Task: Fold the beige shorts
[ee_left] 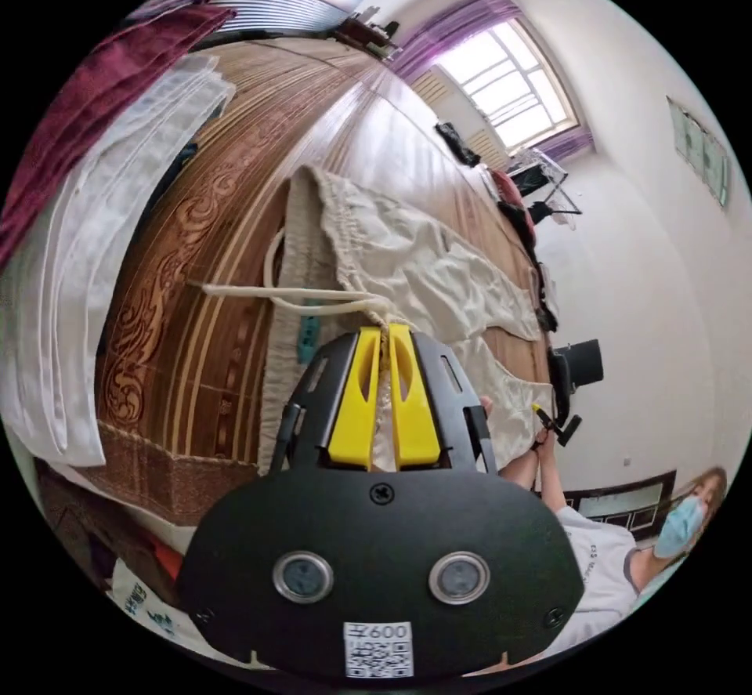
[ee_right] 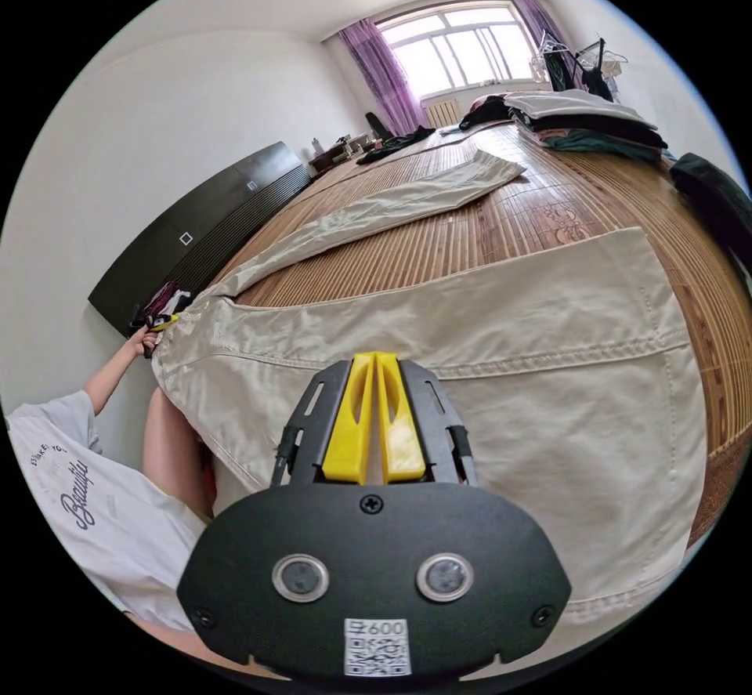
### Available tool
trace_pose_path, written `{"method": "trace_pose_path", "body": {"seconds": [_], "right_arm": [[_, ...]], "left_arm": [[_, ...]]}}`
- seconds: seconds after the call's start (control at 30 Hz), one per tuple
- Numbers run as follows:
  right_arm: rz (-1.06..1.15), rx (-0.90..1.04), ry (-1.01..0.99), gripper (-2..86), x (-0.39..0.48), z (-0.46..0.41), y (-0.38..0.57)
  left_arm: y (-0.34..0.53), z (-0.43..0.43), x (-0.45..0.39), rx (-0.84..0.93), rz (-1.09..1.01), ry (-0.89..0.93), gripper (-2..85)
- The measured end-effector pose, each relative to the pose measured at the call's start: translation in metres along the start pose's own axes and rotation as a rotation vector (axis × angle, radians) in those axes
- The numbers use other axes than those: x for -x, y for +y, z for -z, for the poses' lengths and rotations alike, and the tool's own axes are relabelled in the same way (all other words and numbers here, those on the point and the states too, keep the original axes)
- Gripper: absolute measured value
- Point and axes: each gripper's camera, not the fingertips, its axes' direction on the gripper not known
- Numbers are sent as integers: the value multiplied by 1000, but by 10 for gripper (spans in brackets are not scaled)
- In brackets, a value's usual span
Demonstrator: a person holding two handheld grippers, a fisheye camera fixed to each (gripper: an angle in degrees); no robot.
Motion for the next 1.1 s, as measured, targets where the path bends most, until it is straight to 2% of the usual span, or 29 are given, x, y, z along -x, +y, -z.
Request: {"method": "trace_pose_path", "body": {"seconds": [0.03,0.1,0.13,0.17,0.2,0.23,0.3,0.47,0.6,0.63,0.67,0.77,0.8,0.83,0.87,0.9,0.97,1.03,1.1], "right_arm": [[13,-9,3,-8,1,1,2],[72,-43,-9,-8,6,6,11],[88,-55,-13,-8,7,7,14],[117,-75,-11,-8,10,9,19],[137,-93,6,-8,12,9,25],[144,-104,18,-8,13,10,28],[189,-167,71,-8,26,18,44],[255,-360,236,-9,61,33,90],[260,-336,171,-8,62,21,109],[270,-327,168,-8,63,17,111],[287,-309,171,-8,67,7,116],[310,-302,132,-8,72,-14,129],[315,-313,104,-8,72,-22,133],[314,-317,91,-8,71,-26,134],[308,-319,73,-8,70,-35,134],[299,-317,63,-8,68,-45,132],[271,-303,66,-8,65,-61,127],[270,-278,63,-8,66,-78,120],[279,-243,58,-8,71,-102,114]], "left_arm": [[-3,10,-15,-27,-49,60,32],[-1,62,-67,-165,-333,385,29],[0,72,-64,-209,-320,397,29],[0,77,-38,-271,-141,341,28],[-3,60,-12,-187,28,208,27],[-4,48,-7,-117,61,107,27],[-5,-13,-15,141,30,-331,26],[-14,-44,-44,161,4,-432,26],[-38,-55,-83,307,-87,-509,27],[-42,-52,-93,310,-118,-486,27],[-48,-39,-119,272,-203,-367,27],[-46,35,-161,-47,-325,141,26],[-41,49,-155,-117,-305,241,25],[-40,49,-147,-114,-270,232,25],[-39,37,-126,-38,-160,79,25],[-38,10,-99,125,-43,-186,25],[-30,-40,-68,324,-11,-402,25],[-19,-70,-58,322,-72,-458,26],[-10,-78,-49,201,-36,-479,28]]}}
